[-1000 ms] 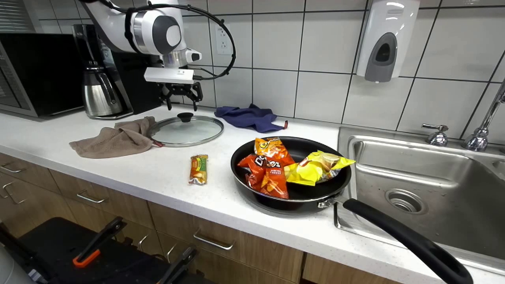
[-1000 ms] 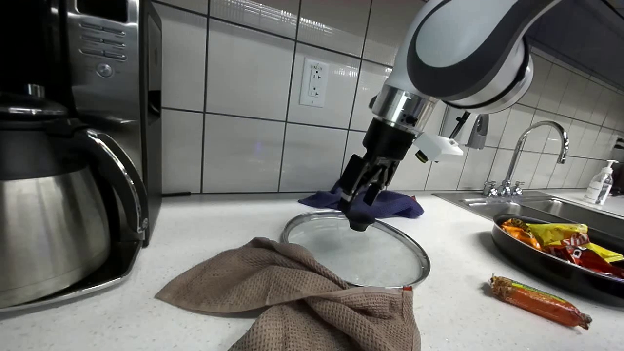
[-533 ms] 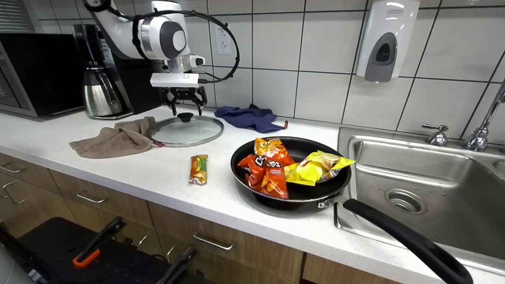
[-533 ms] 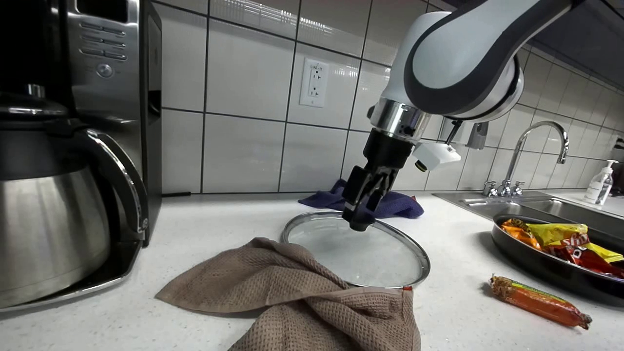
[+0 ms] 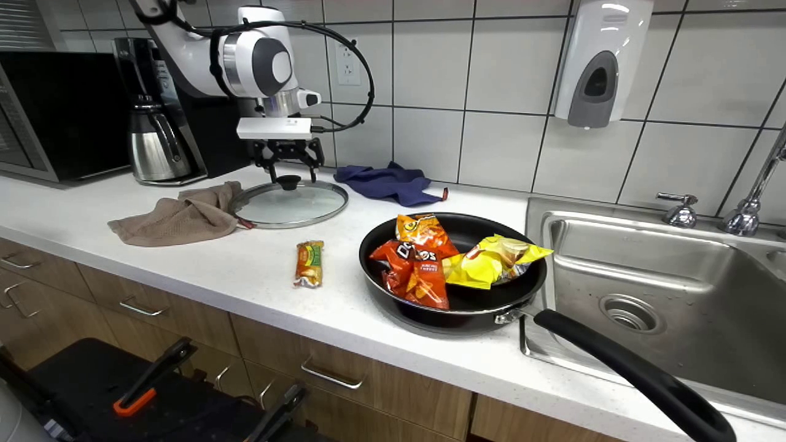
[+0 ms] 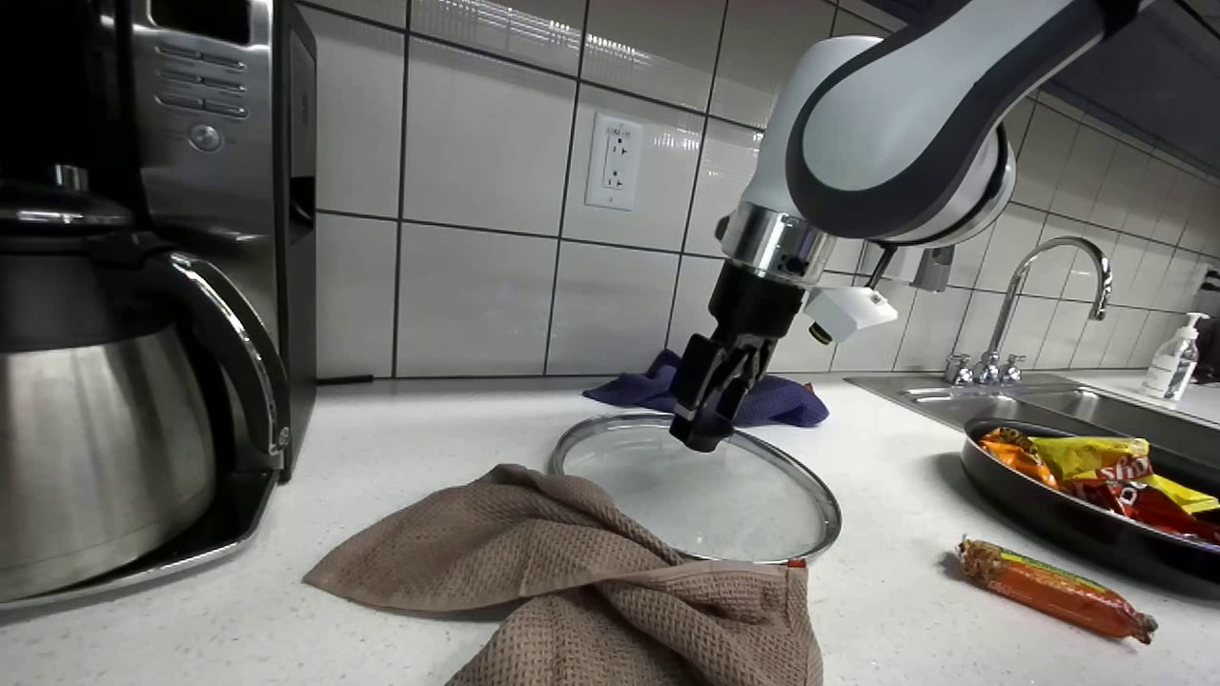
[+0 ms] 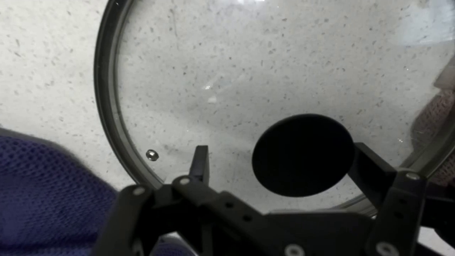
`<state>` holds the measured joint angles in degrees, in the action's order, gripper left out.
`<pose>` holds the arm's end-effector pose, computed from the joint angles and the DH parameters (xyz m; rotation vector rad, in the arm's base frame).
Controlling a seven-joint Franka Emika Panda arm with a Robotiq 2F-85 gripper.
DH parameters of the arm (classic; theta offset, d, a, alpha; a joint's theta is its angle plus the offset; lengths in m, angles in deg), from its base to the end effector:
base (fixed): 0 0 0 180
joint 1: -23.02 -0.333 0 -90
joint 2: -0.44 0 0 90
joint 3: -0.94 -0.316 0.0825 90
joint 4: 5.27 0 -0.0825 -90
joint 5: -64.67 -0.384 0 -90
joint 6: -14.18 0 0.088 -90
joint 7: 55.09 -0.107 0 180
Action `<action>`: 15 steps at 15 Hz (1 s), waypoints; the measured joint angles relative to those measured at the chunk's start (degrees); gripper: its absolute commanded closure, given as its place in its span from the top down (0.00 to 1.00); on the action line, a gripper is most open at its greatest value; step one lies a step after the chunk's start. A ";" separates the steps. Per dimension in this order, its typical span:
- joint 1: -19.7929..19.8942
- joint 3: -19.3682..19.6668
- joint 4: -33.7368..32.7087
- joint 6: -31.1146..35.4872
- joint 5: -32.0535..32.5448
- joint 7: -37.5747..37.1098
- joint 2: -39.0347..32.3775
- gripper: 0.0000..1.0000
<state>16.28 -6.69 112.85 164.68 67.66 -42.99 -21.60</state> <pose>0.5916 0.1503 0.2655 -3.0127 -0.7545 -0.2868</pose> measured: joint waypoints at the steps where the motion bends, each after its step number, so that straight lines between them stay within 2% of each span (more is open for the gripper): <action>1: -0.04 0.00 0.00 0.00 0.00 0.00 0.00 1.00; 3: -0.06 0.00 0.00 0.00 0.01 0.00 0.00 1.00; 4: -0.07 0.00 0.00 0.00 0.03 0.00 0.00 0.75; 5: -0.07 0.00 0.00 0.00 0.03 -0.03 0.00 0.74; 6: -0.07 0.01 0.00 0.00 0.04 -0.04 -0.01 0.68; 9: -0.33 0.00 0.00 0.00 0.04 -0.18 -0.03 0.42; 10: -0.50 0.00 0.00 0.00 0.04 -0.28 -0.03 0.39; 15: -0.60 0.01 0.00 0.00 0.04 -0.33 -0.02 0.39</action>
<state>15.67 -6.68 112.85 164.68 67.70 -43.32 -21.62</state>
